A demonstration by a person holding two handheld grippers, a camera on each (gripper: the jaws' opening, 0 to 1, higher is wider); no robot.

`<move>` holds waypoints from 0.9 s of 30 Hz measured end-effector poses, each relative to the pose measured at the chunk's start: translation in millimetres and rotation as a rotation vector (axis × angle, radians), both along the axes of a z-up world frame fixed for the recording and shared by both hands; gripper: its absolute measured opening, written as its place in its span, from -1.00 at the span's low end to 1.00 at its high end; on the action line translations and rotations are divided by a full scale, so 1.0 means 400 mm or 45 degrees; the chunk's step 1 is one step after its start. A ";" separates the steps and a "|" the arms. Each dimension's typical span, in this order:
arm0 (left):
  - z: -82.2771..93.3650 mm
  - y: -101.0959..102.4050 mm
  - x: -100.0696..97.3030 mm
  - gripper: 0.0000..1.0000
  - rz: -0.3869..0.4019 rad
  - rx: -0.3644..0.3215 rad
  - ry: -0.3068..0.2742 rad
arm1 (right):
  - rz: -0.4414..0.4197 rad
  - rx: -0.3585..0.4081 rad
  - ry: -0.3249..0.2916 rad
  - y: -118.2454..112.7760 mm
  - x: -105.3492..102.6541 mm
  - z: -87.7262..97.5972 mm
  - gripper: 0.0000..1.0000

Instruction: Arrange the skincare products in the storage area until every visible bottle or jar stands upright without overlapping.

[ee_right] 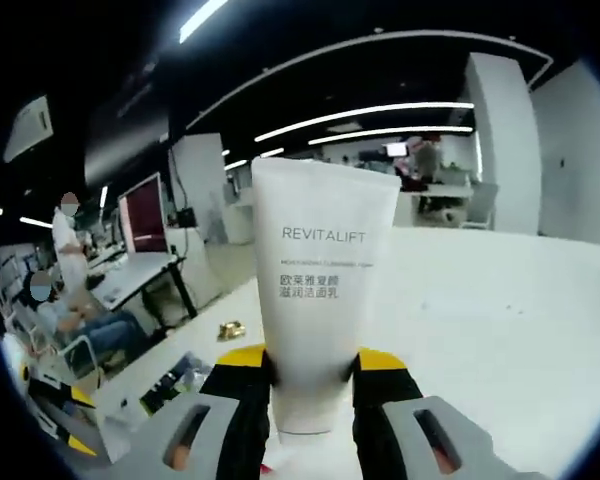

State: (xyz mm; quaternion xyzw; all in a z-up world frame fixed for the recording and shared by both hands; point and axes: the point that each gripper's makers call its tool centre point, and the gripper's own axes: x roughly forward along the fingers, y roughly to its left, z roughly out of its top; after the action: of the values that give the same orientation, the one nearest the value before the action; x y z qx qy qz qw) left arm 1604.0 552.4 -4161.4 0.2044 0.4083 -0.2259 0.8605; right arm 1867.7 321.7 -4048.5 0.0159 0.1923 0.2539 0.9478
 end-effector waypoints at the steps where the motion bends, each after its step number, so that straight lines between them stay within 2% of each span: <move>1: 0.000 0.000 0.000 -0.09 0.001 -0.002 0.000 | -0.003 -0.009 -0.002 -0.001 0.007 -0.004 -0.46; 12: -0.003 0.003 -0.004 -0.18 0.011 -0.010 0.014 | -0.060 -0.138 -0.017 -0.025 0.088 -0.070 -0.46; 27: -0.003 0.016 -0.004 -0.34 0.027 -0.004 0.010 | -0.197 -0.203 -0.002 -0.087 0.187 -0.155 -0.45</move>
State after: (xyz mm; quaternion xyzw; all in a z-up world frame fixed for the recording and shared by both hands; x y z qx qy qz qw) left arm 1602.2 558.7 -4162.8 0.1979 0.4135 -0.2182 0.8615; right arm 1942.5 286.9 -4110.5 -0.0452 0.2092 0.1639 0.9630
